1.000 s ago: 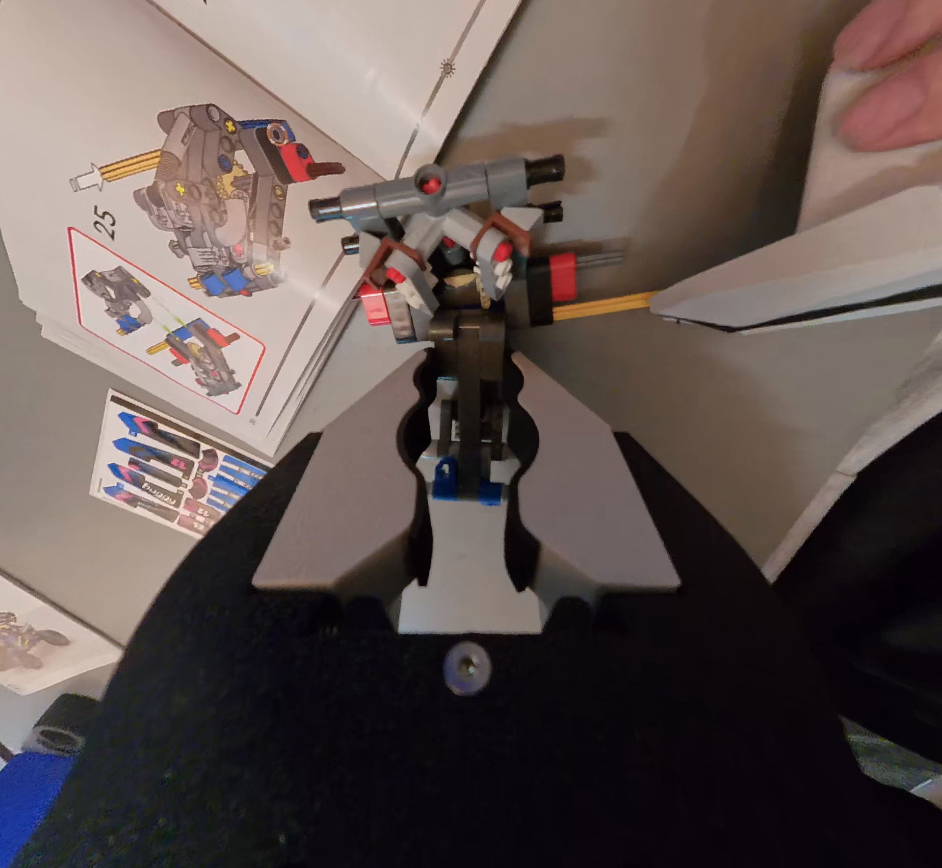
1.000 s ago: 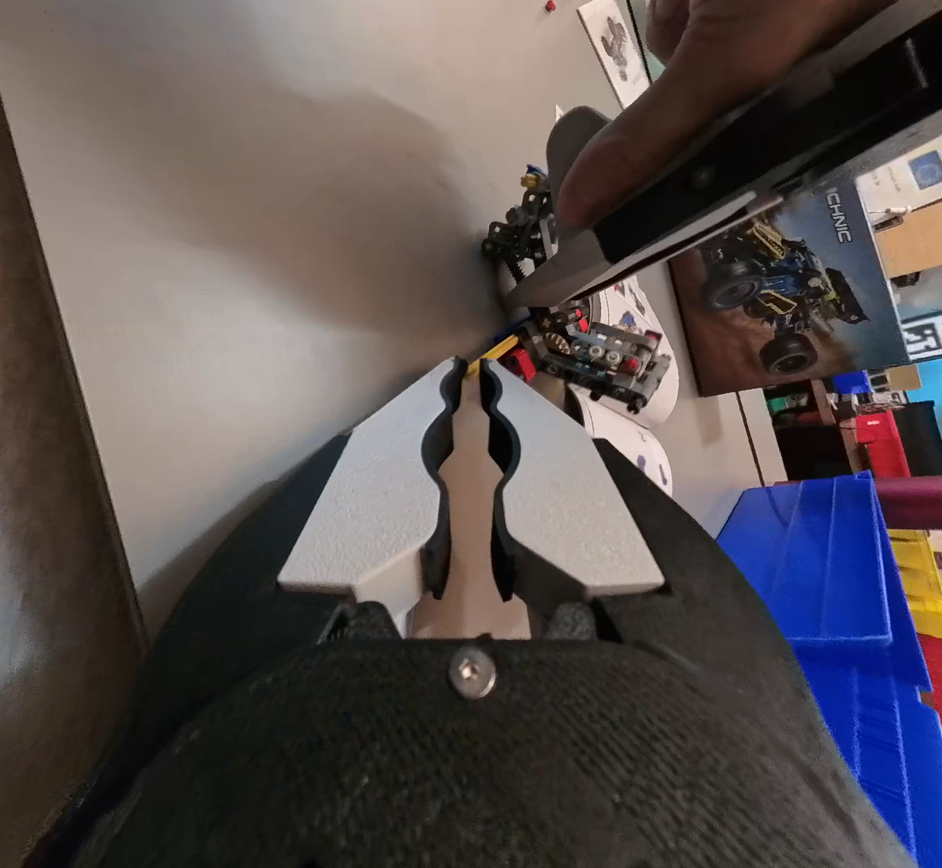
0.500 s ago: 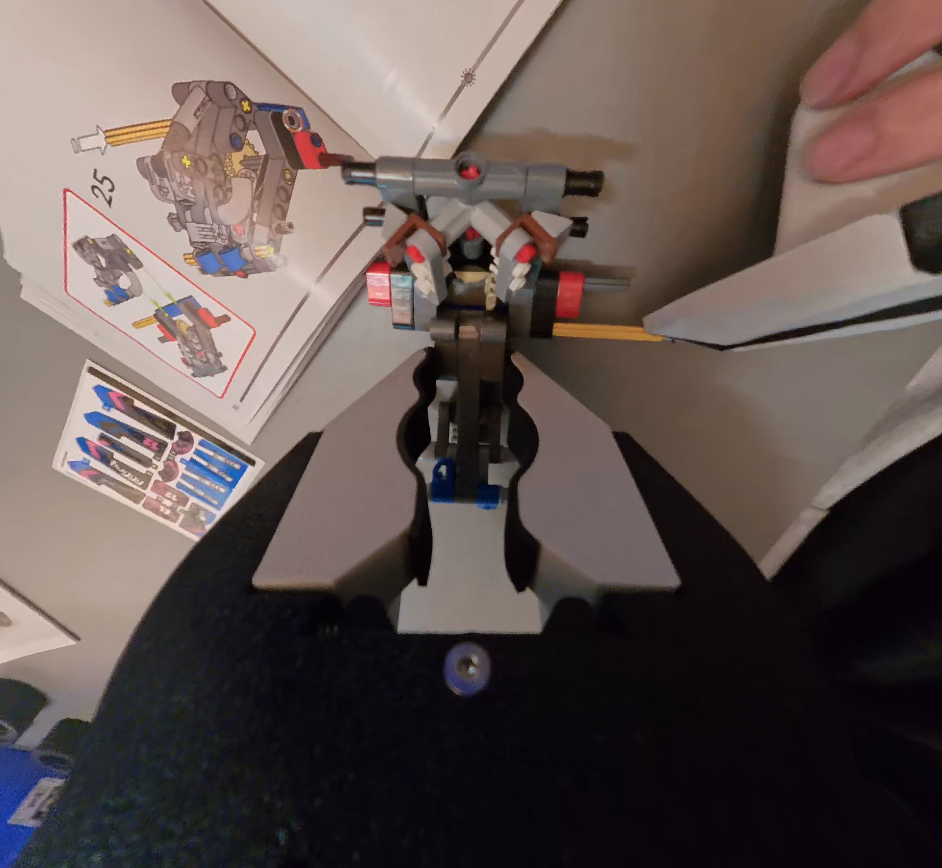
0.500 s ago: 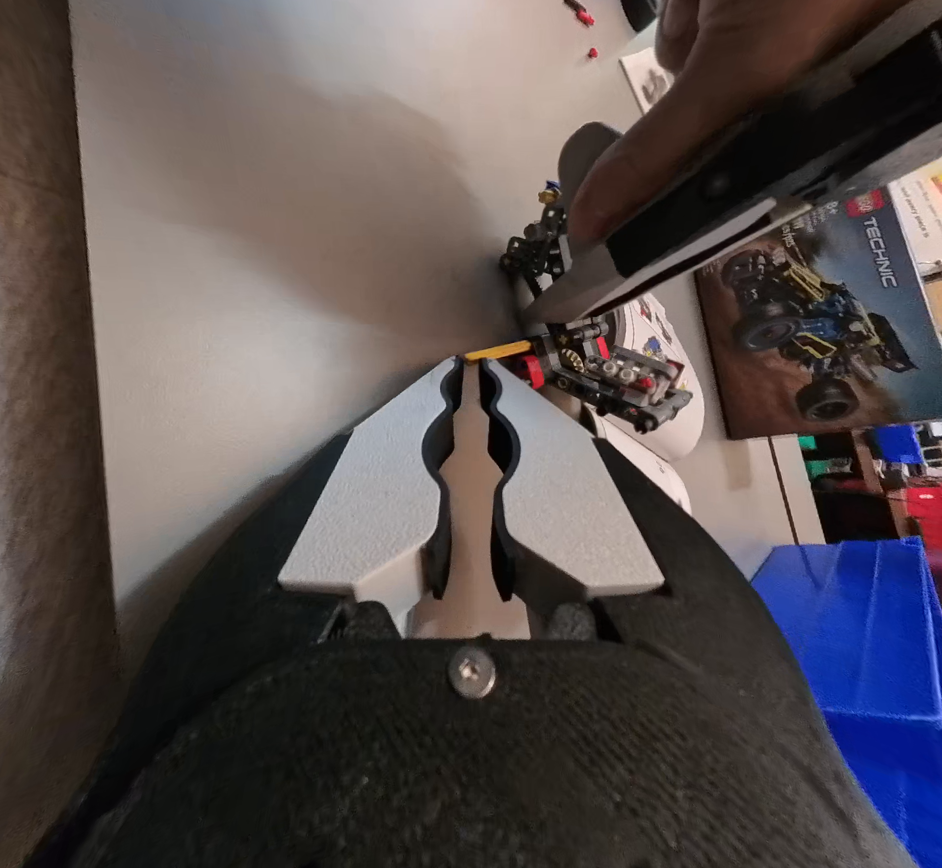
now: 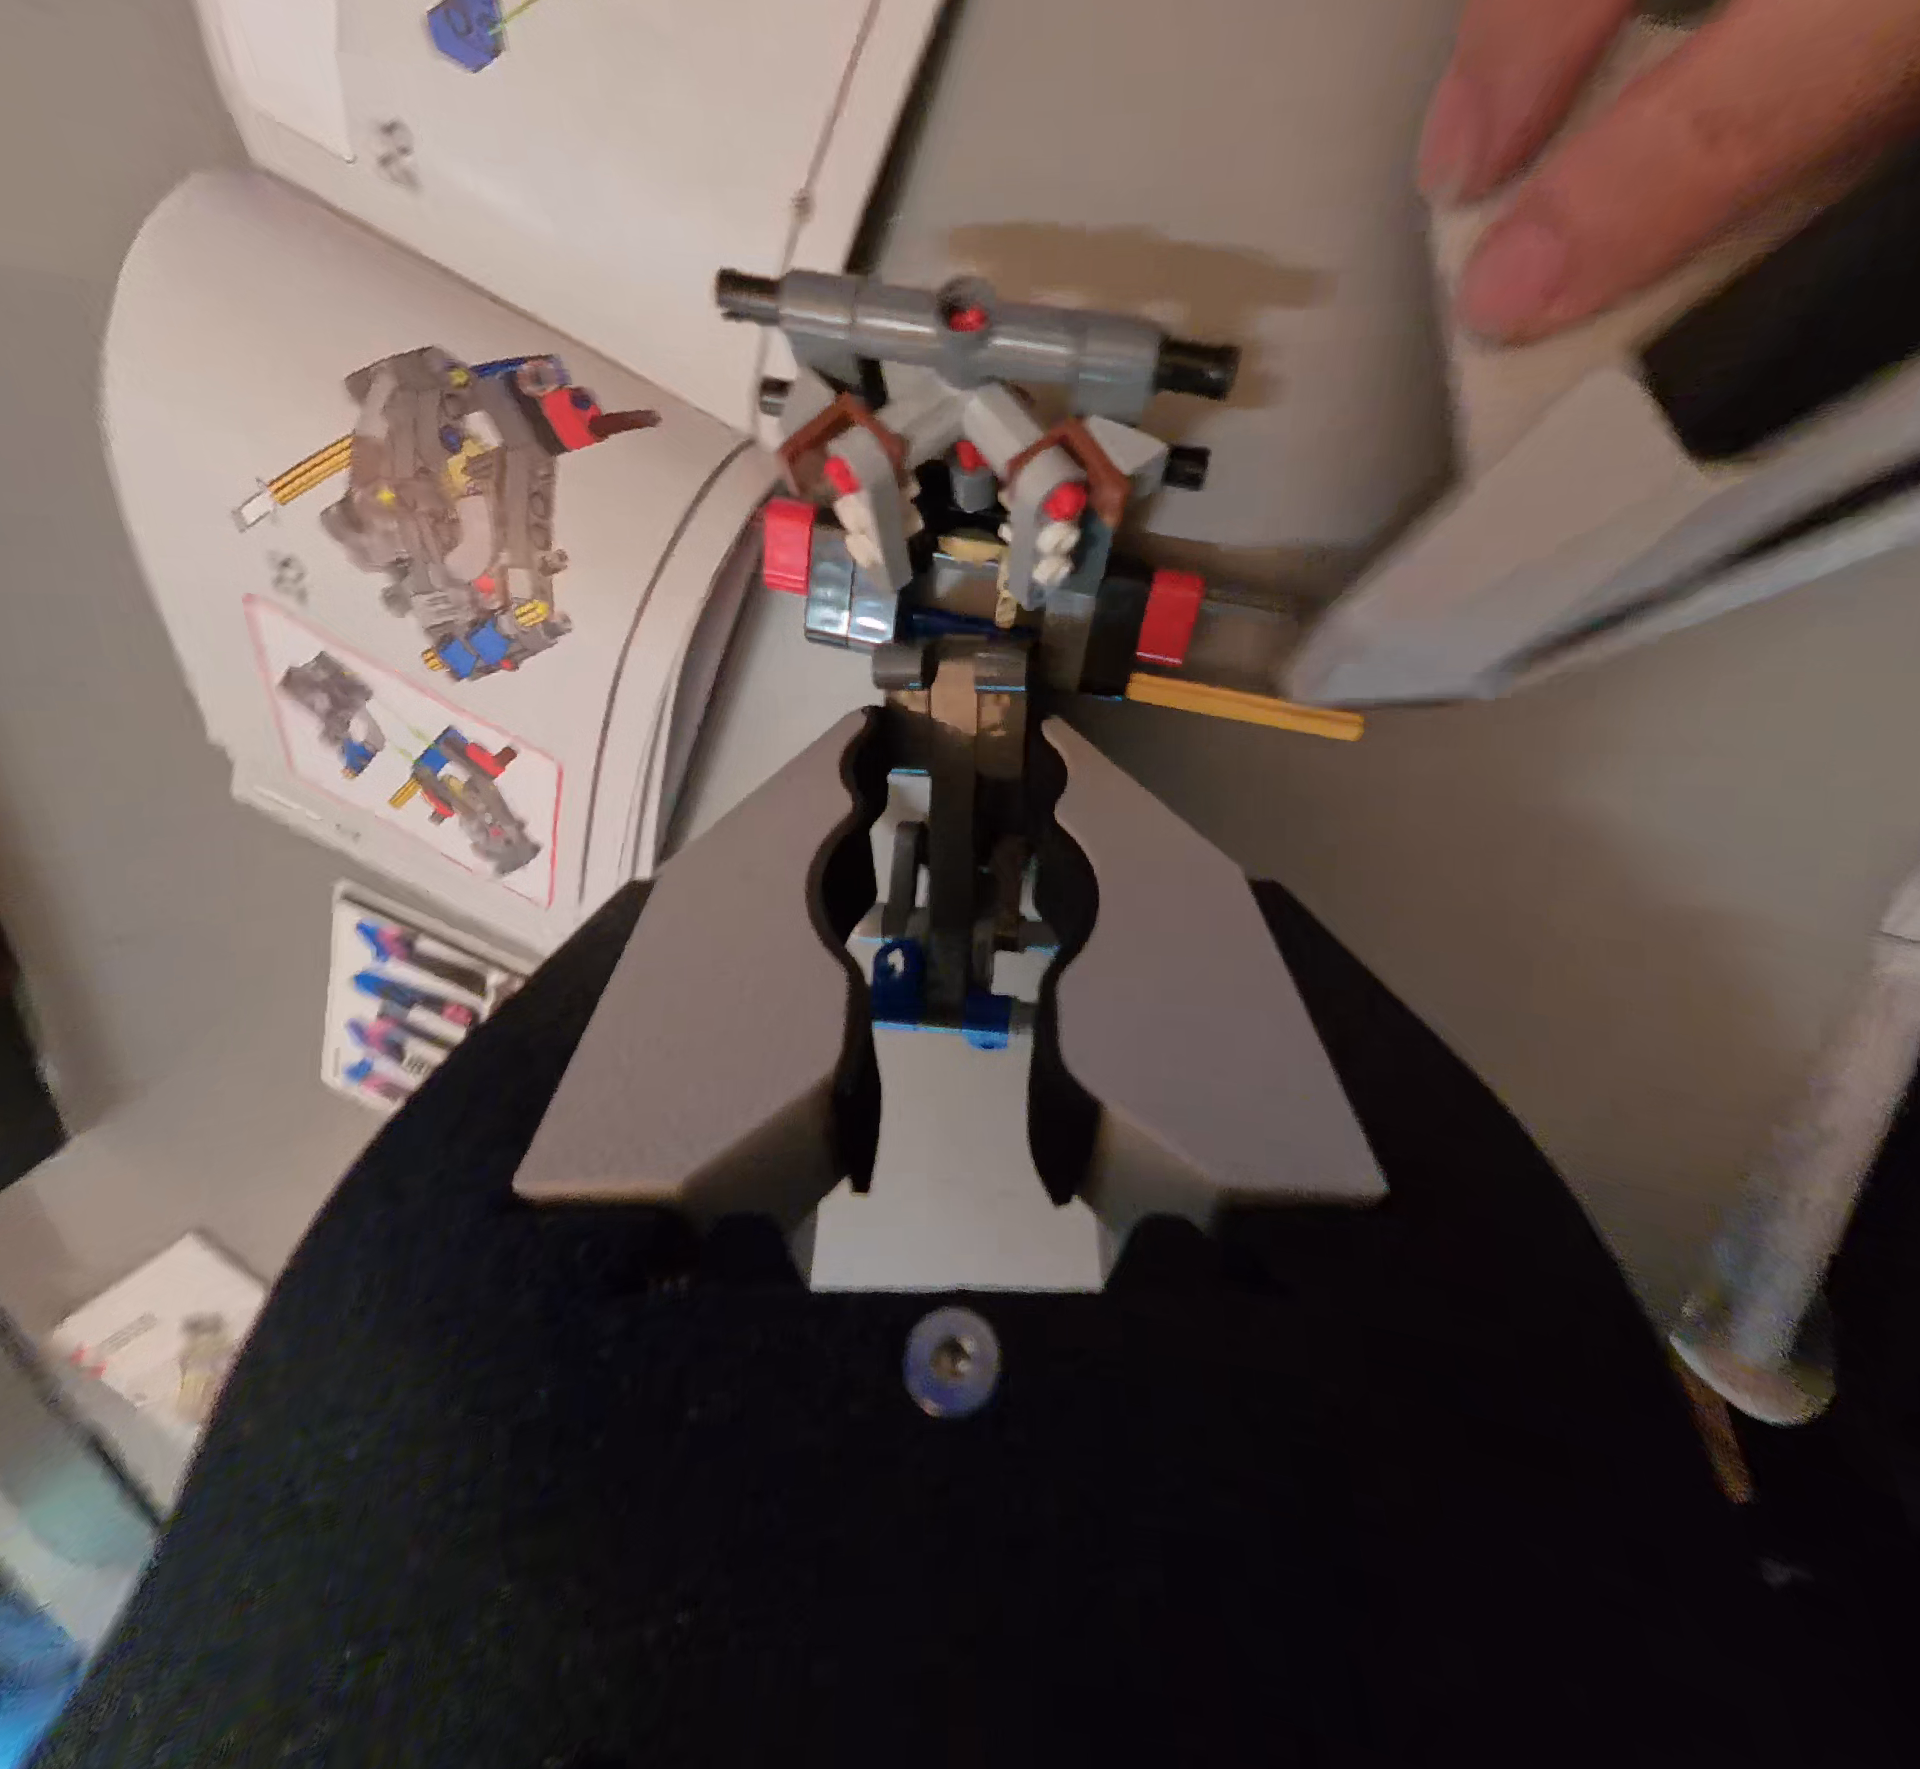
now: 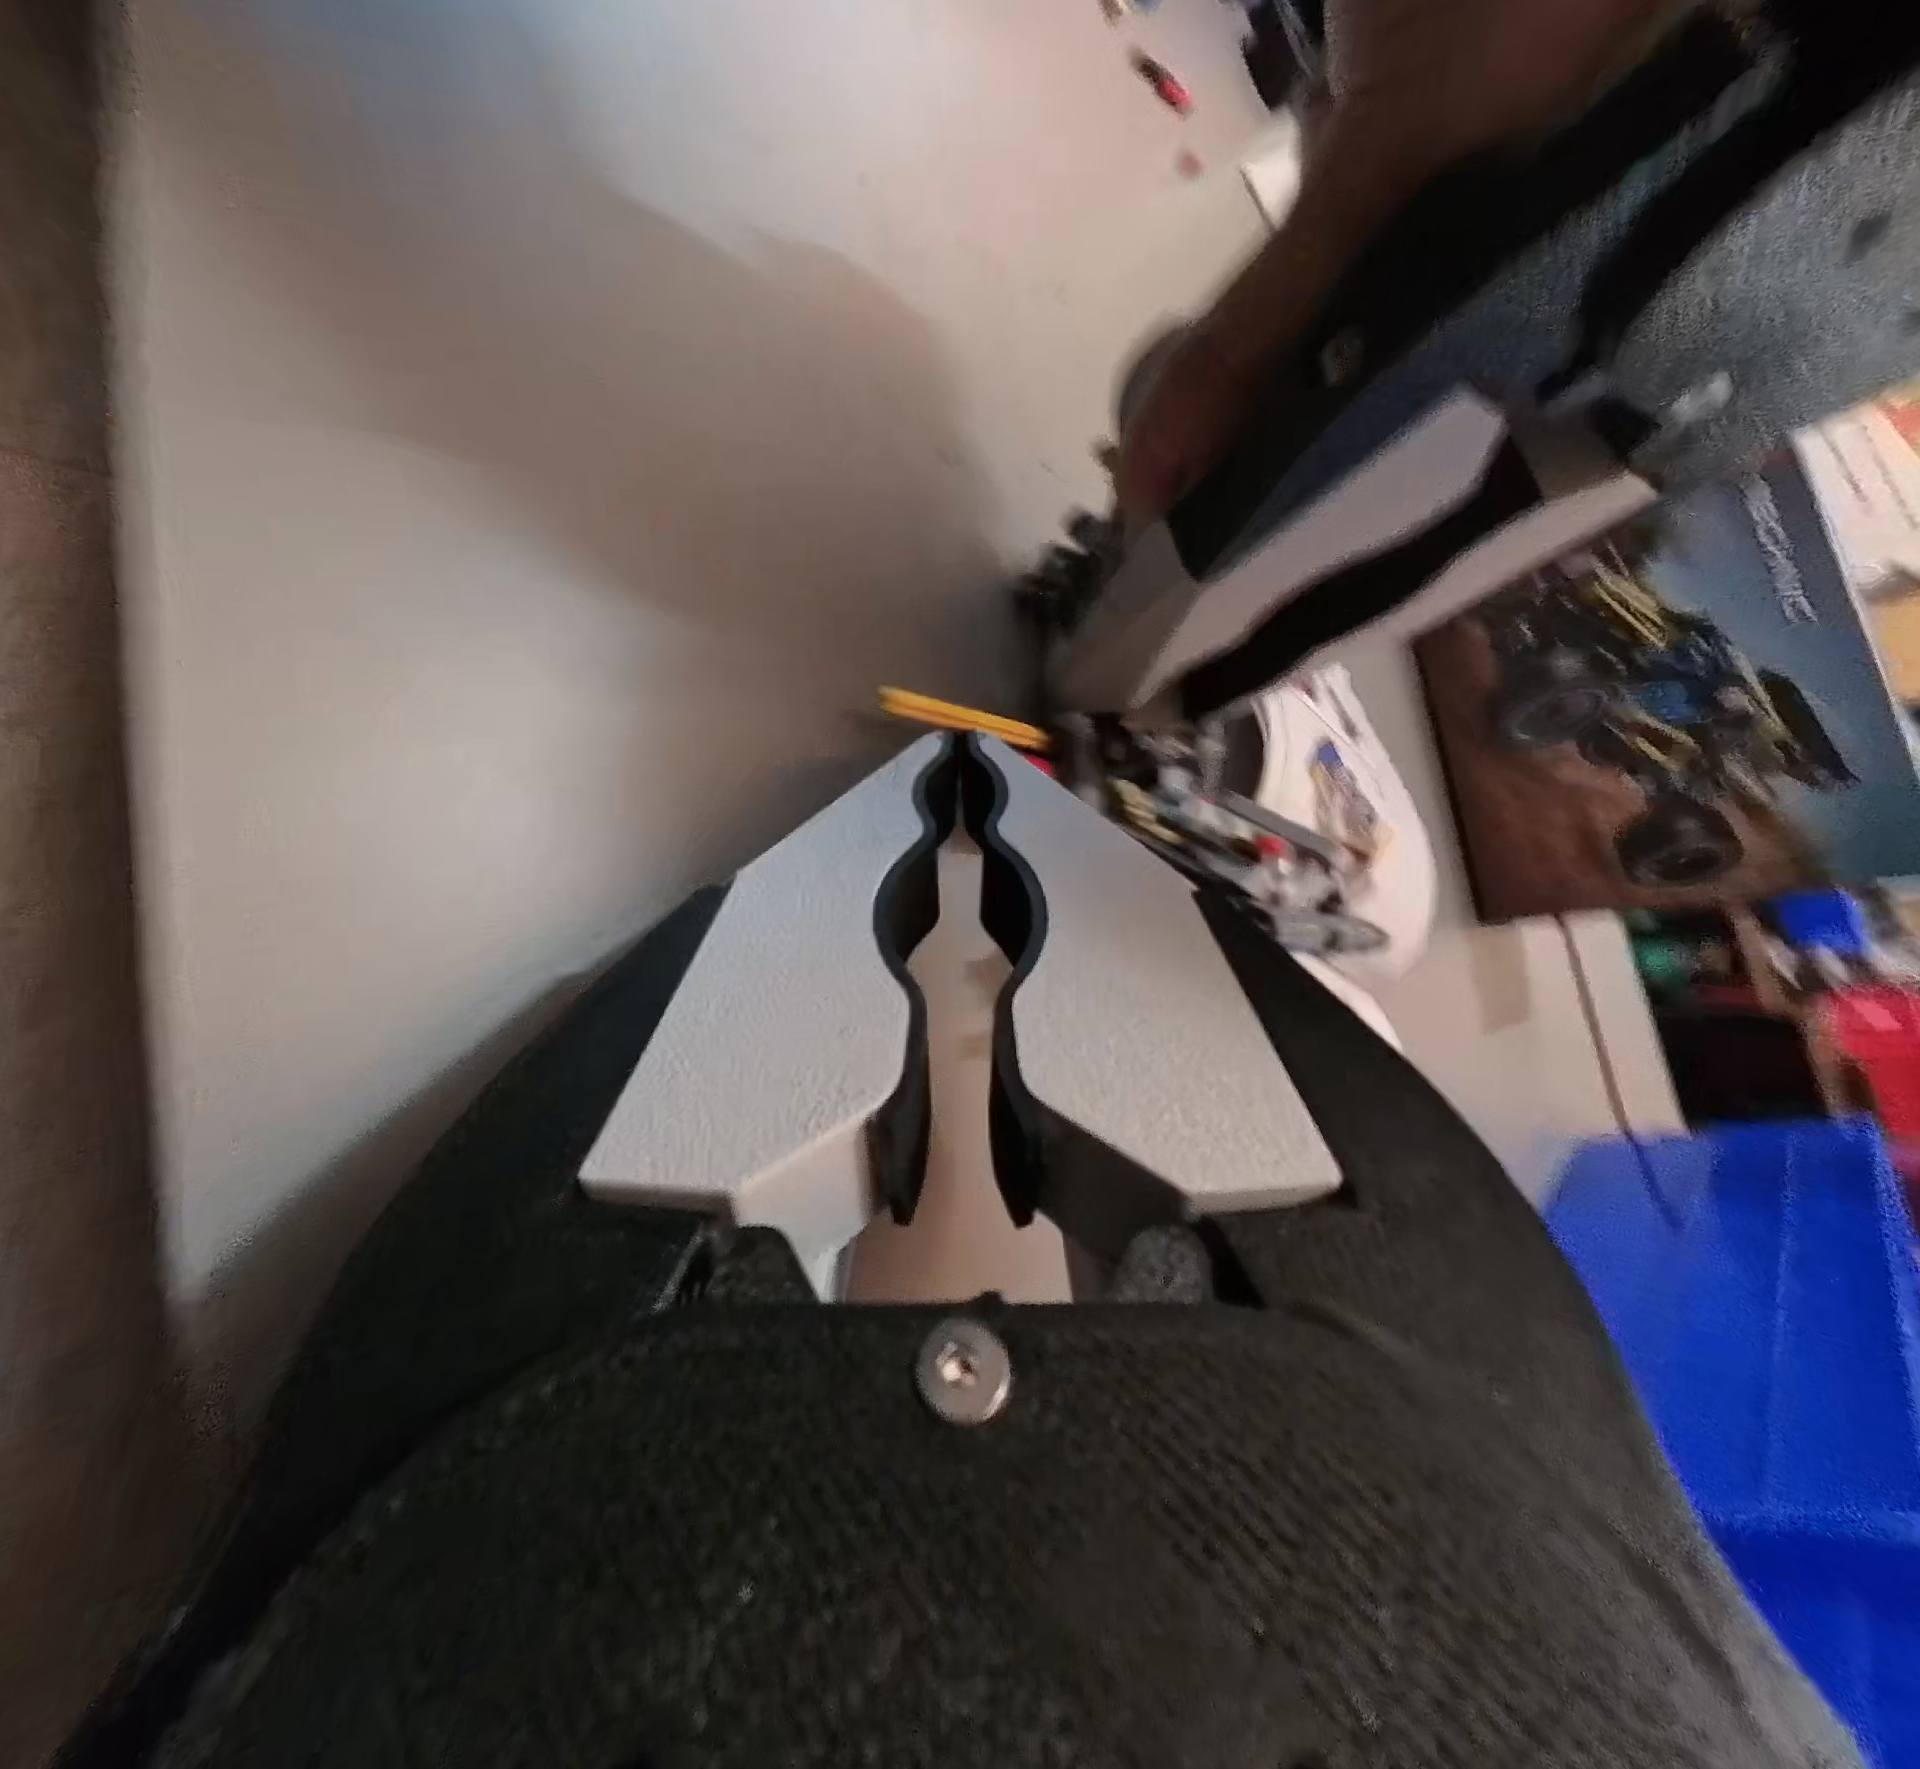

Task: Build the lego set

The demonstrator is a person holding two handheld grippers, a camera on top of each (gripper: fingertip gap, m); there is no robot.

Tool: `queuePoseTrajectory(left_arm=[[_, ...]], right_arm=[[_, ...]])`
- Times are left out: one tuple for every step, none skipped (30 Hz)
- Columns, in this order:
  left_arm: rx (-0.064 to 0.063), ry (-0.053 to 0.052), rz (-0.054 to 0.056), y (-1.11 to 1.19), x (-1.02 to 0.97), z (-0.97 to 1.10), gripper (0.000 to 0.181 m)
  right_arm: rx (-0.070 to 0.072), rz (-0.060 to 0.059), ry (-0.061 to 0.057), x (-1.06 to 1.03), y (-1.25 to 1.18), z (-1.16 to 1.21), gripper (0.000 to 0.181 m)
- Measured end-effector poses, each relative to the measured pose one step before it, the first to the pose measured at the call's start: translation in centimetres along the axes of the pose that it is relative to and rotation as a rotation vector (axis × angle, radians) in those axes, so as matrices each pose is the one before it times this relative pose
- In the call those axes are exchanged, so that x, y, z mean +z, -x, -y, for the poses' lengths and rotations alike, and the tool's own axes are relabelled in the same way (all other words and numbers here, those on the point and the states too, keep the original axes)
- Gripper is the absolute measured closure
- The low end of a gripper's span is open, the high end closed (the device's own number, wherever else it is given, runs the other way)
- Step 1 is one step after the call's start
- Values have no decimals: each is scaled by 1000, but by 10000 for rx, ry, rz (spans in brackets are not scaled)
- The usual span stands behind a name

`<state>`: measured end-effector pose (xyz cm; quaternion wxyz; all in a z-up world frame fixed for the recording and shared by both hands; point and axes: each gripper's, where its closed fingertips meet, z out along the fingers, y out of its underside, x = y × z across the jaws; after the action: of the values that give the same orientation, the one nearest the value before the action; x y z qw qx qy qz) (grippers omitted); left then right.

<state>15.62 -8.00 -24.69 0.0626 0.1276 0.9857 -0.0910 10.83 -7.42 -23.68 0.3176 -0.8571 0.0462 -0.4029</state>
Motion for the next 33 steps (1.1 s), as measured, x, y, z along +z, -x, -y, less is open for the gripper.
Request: queuePoseTrajectory(left_arm=[[136, -127, -150, -230, -23, 175, 159], [-23, 35, 94, 154, 12, -46, 158], [-79, 108, 62, 188, 7, -158, 158], [-6, 113, 53, 274, 24, -209, 158], [97, -21, -63, 135, 21, -85, 158], [112, -99, -117, 25, 18, 34, 158], [116, -69, -97, 1, 3, 26, 158], [227, -33, -71, -56, 2, 11, 158], [334, -22, -49, -49, -4, 20, 158], [279, -6, -27, -8, 6, 27, 158], [179, 1, -28, 6, 12, 17, 158], [127, -8, -41, -2, 12, 12, 158], [119, -16, -47, -21, 4, 8, 158], [120, -15, -48, -18, 5, 16, 158], [125, 3, -33, -9, 4, 7, 158], [163, 14, -13, -5, 12, 2, 158], [161, 20, -16, -7, 9, 5, 158], [129, 38, -21, -8, 5, 11, 158], [180, 50, 1, 7, 22, 7, 158], [235, 45, 29, 22, 35, 5, 158], [170, 60, 23, 13, 42, 6, 158], [156, 81, 24, -5, 27, -3, 158], [284, 64, 81, 31, 35, 4, 158], [304, 37, 98, 41, 21, 4, 158], [156, 39, 28, -11, 2, 4, 158], [112, 32, -5, 1, 10, 0, 158], [187, -9, 23, 53, 8, 20, 158], [165, -32, -3, 66, 12, 6, 158], [108, -34, -61, 32, 8, 17, 158], [143, -51, -59, 40, 6, 33, 158], [87, -53, -63, 43, 16, 46, 158], [-110, -18, -116, 11, 20, 9, 158], [-169, 0, -135, -18, 21, 17, 158]], right_arm=[[-245, -332, 302, 146, -427, -588, 181], [-223, 60, -154, -115, 211, 181, 181], [68, 405, -162, -243, 574, 400, 181], [396, 437, -403, -427, 540, 821, 181], [568, 131, -423, -402, 147, 765, 179], [429, -89, -198, -305, -93, 353, 179], [145, -281, 55, -168, -268, -11, 177], [-38, -120, 87, 19, 18, -39, 176], [-52, 55, 203, 189, 251, -154, 174], [40, 70, 349, 326, 189, -321, 170], [19, 20, 265, 314, 59, -166, 173], [-18, -19, 26, 170, -15, 192, 171], [120, -134, -22, 145, -200, 231, 168], [204, -62, -8, 166, -101, 162, 168], [113, 93, 59, 151, 176, 47, 168], [87, -64, 119, 130, -55, -29, 169], [104, -42, 99, 79, -44, -14, 168], [122, 104, 49, 36, 140, 63, 168], [241, 34, 75, 45, -11, -13, 168], [284, -3, 96, 73, -112, -79, 167], [183, 111, 20, 27, 105, 69, 166], [172, 65, 38, 33, 126, 108, 164], [106, -44, 111, 39, 55, 18, 163], [77, -287, 231, 53, -271, -202, 164], [79, -499, 379, 45, -571, -464, 166], [-5, -496, 316, 25, -555, -430, 168], [-64, -251, 65, 0, -169, -130, 172], [98, -132, -60, -12, -64, 36, 172], [166, -61, -5, -39, -78, -9, 172], [82, 26, 32, -15, -16, -50, 172], [-66, 21, 28, -33, -23, -113, 172], [-87, -12, -9, -15, -76, -62, 172], [-61, 3, -30, 3, -31, -26, 172]])
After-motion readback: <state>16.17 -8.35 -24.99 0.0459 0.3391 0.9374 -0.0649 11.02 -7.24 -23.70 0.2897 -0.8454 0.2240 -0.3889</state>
